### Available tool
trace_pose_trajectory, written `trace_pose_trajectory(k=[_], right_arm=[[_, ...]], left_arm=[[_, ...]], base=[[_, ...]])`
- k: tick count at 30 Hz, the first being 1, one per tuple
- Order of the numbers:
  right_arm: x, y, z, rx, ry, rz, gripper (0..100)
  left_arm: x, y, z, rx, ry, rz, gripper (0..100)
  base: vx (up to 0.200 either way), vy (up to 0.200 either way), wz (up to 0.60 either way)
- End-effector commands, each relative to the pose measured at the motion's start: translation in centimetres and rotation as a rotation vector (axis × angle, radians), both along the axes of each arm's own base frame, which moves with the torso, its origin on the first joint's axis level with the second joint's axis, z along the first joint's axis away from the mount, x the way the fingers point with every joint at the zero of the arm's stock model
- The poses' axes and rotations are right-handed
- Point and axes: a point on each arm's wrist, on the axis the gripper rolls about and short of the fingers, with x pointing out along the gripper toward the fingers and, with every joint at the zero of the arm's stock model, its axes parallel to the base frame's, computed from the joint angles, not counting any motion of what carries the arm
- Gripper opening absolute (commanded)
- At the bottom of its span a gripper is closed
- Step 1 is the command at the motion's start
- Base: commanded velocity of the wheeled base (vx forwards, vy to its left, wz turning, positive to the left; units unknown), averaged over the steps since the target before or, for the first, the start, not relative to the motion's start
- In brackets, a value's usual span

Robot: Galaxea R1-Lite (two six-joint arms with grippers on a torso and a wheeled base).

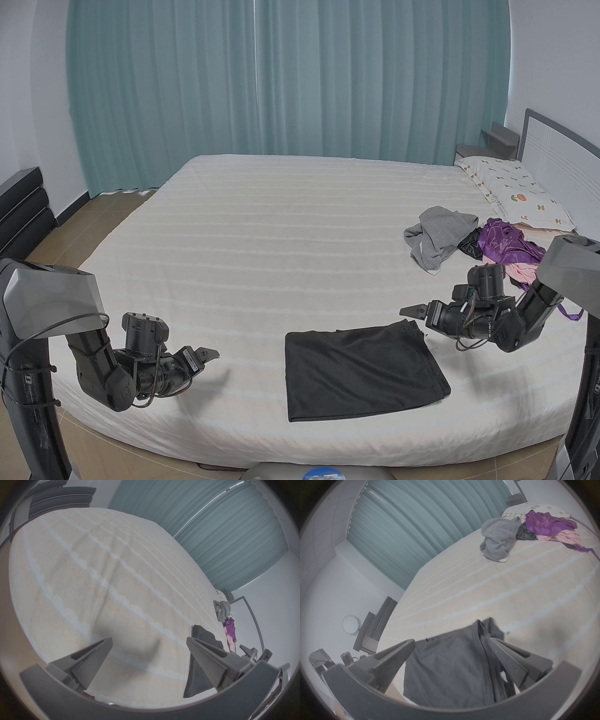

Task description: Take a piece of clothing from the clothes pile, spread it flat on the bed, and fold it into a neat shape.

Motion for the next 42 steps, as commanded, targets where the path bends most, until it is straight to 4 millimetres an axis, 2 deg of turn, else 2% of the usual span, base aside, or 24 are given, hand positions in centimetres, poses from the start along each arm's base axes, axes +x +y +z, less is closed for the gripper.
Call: trace_pose_trajectory(k=[1, 7, 19, 34, 35, 42], right_arm=[[3.8, 1.9, -3.3, 0.030, 0.029, 0.015, 100], [4.2, 2.9, -4.5, 0.053, 0.058, 0.009, 100], [5.4, 2.3, -4.0, 0.049, 0.017, -0.027, 100], [6.1, 2.5, -5.1, 0.026, 0.018, -0.050, 100], [6.1, 2.5, -5.2, 0.025, 0.019, -0.049, 0], [5.9, 2.1, -5.3, 0.004, 0.015, -0.043, 0]], left_arm=[[-0.1, 0.0, 0.1, 0.001, -0.001, 0.000, 100], [-0.1, 0.0, 0.1, 0.001, -0.001, 0.000, 100], [-0.1, 0.0, 0.1, 0.000, -0.001, 0.001, 100], [0.0, 0.0, 0.1, -0.003, -0.002, 0.003, 100], [0.0, 0.0, 0.1, 0.000, -0.002, 0.003, 100], [0.0, 0.0, 0.1, -0.002, -0.002, 0.004, 100]], base=[[0.000, 0.000, 0.00], [0.000, 0.000, 0.00], [0.000, 0.000, 0.00], [0.000, 0.000, 0.00], [0.000, 0.000, 0.00], [0.000, 0.000, 0.00]])
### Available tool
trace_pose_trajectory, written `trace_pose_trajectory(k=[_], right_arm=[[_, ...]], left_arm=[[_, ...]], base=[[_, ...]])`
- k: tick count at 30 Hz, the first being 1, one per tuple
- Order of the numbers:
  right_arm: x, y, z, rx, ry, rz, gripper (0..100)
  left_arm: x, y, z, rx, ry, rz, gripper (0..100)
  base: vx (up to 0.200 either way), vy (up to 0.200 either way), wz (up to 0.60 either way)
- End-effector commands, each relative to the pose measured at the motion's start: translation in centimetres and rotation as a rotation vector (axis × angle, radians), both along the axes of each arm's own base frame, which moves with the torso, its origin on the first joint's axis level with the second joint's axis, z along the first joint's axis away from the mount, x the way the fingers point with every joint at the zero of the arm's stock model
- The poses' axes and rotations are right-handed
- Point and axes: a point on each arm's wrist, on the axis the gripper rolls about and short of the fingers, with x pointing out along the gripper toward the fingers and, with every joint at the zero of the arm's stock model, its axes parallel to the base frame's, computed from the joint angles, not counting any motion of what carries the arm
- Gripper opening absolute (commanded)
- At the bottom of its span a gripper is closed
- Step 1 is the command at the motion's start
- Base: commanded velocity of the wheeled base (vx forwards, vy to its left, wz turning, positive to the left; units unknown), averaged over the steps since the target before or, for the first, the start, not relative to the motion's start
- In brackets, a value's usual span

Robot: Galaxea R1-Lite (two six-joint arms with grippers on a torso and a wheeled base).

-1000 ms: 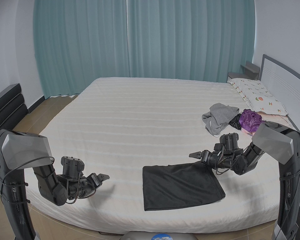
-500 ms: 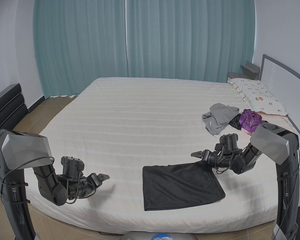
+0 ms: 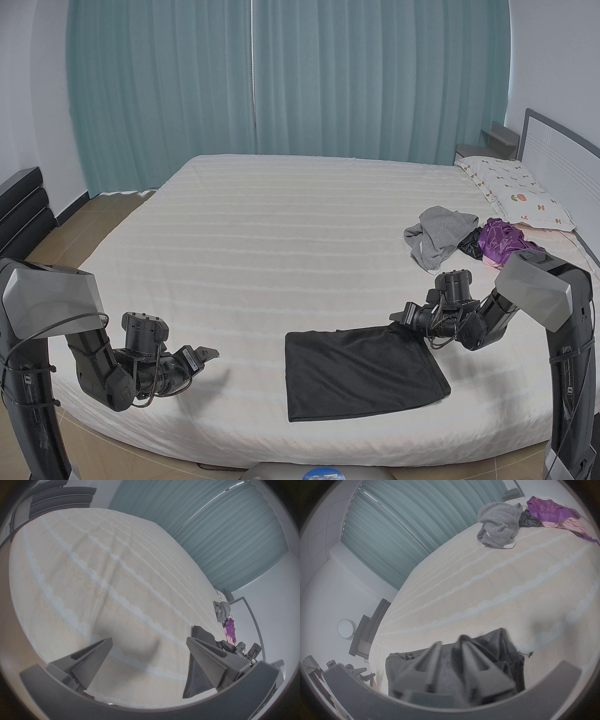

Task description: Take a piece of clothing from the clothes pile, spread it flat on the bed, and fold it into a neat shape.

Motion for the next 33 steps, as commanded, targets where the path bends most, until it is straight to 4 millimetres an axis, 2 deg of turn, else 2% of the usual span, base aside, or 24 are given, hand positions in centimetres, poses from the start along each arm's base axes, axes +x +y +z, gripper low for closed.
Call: trace_pose_trajectory(k=[1, 9, 14, 33], right_arm=[[-0.1, -0.2, -0.1, -0.003, 0.000, -0.006, 0], [0.1, -0.9, 0.1, -0.032, -0.011, -0.060, 0], [-0.1, -2.5, 1.2, -0.037, -0.015, -0.102, 0], [0.1, -4.7, 1.0, -0.045, 0.020, -0.147, 0]], left_arm=[[0.0, 0.0, 0.0, 0.000, -0.002, 0.000, 100], [0.0, 0.0, 0.0, 0.000, 0.000, 0.000, 100], [0.0, 0.0, 0.0, 0.000, 0.000, 0.000, 100], [0.0, 0.0, 0.0, 0.000, 0.000, 0.000, 100]], base=[[0.000, 0.000, 0.00], [0.000, 0.000, 0.00], [0.000, 0.000, 0.00], [0.000, 0.000, 0.00]])
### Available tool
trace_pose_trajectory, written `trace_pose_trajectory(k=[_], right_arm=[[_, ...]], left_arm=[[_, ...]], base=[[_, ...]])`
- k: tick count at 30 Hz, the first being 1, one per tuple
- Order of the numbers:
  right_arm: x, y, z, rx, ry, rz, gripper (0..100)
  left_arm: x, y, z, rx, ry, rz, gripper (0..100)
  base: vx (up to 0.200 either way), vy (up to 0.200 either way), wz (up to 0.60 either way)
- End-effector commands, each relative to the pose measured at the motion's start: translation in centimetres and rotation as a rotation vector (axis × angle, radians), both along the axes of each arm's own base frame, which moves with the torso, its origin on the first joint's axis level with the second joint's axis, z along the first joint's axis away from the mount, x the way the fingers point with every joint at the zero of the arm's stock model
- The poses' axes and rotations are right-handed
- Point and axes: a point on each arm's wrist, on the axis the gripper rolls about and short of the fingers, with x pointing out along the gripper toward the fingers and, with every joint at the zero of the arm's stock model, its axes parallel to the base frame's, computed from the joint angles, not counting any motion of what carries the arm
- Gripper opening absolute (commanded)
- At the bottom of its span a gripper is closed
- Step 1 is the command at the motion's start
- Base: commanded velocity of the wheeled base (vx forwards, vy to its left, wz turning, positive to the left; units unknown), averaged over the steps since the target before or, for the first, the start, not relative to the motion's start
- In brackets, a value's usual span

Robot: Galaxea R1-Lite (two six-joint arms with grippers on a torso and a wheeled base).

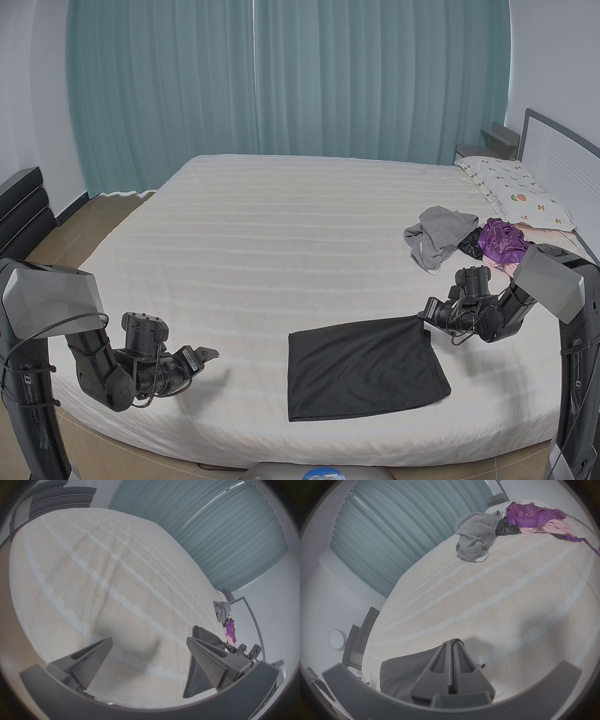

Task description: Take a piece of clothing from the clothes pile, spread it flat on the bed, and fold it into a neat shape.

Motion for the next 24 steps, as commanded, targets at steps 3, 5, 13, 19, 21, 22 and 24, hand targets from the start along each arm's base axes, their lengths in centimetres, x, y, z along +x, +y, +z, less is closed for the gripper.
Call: trace_pose_trajectory(k=[3, 5, 13, 19, 21, 22, 24], right_arm=[[0.2, -0.4, -0.1, 0.002, 0.000, -0.006, 0], [0.2, -0.4, -0.1, 0.002, 0.002, -0.006, 0], [0.2, -0.4, -0.3, 0.000, 0.003, -0.008, 0], [-0.3, 0.0, -0.3, 0.002, 0.016, -0.008, 100], [-0.8, 0.1, 0.9, 0.009, 0.006, -0.012, 100], [-1.3, 0.1, 1.6, 0.016, 0.007, -0.015, 100], [-2.1, 0.1, 2.8, 0.031, 0.001, -0.017, 100]], left_arm=[[0.0, 0.0, 0.0, 0.000, -0.001, 0.000, 100], [0.0, 0.0, 0.0, 0.000, -0.001, 0.000, 100], [0.0, 0.0, 0.0, 0.000, 0.001, 0.000, 100], [0.0, 0.0, 0.0, 0.000, -0.001, 0.000, 100], [0.0, 0.0, 0.0, 0.000, -0.001, 0.000, 100], [0.0, 0.0, 0.0, 0.000, -0.001, 0.000, 100], [0.0, 0.0, 0.0, 0.000, -0.001, 0.000, 100]], base=[[0.000, 0.000, 0.00], [0.000, 0.000, 0.00], [0.000, 0.000, 0.00], [0.000, 0.000, 0.00], [0.000, 0.000, 0.00], [0.000, 0.000, 0.00], [0.000, 0.000, 0.00]])
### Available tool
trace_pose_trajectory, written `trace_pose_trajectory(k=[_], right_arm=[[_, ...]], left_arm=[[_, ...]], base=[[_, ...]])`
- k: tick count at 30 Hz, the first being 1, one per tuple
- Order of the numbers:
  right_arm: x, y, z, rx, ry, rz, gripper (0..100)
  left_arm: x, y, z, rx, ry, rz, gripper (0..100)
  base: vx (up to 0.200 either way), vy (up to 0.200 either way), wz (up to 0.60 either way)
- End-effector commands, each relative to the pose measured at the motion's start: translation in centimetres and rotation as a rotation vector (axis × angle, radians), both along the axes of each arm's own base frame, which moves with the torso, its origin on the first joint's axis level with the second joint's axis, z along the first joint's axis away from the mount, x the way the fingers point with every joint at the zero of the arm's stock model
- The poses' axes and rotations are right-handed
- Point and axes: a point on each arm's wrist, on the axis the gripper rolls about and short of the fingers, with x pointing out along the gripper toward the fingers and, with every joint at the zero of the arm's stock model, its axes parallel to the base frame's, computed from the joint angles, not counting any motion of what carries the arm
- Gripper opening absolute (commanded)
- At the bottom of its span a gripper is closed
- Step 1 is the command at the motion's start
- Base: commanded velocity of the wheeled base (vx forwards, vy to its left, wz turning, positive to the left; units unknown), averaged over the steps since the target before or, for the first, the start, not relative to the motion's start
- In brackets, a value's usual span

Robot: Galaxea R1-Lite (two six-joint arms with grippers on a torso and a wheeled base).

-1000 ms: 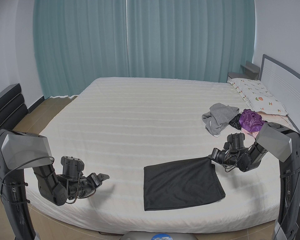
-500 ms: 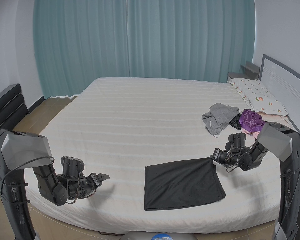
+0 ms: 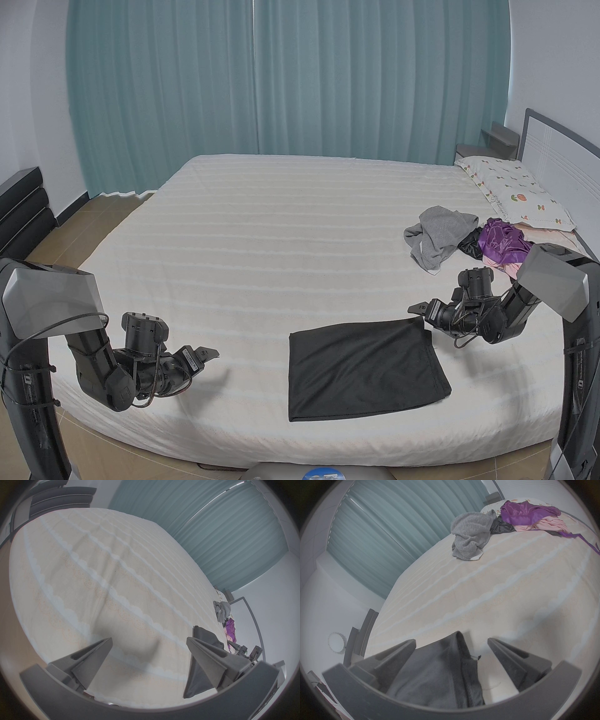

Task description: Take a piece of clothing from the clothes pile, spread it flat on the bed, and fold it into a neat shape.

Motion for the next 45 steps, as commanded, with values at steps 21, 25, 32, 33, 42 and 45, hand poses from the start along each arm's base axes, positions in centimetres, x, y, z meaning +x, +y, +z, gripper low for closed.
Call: trace_pose_trajectory(k=[21, 25, 32, 33, 42, 45], right_arm=[[-14.2, -1.7, 1.5, 0.011, 0.065, 0.122, 100], [-14.6, -1.7, 1.2, -0.003, 0.078, 0.132, 100], [-15.3, -1.8, 0.3, -0.042, 0.108, 0.169, 100], [-15.4, -1.7, 0.1, -0.046, 0.116, 0.176, 100], [-15.4, -0.8, -0.9, -0.077, 0.130, 0.231, 100], [-15.3, -0.7, -0.6, -0.077, 0.112, 0.232, 0]], left_arm=[[0.0, 0.0, 0.0, 0.003, 0.000, -0.003, 100], [-0.1, 0.0, -0.1, 0.003, 0.004, -0.002, 100], [-0.2, 0.0, -0.2, 0.005, 0.008, -0.003, 100], [-0.2, 0.0, -0.2, 0.005, 0.008, -0.003, 100], [-0.2, 0.0, -0.2, 0.006, 0.007, -0.004, 100], [-0.2, 0.0, -0.2, 0.006, 0.009, -0.004, 100]], base=[[0.000, 0.000, 0.00], [0.000, 0.000, 0.00], [0.000, 0.000, 0.00], [0.000, 0.000, 0.00], [0.000, 0.000, 0.00], [0.000, 0.000, 0.00]])
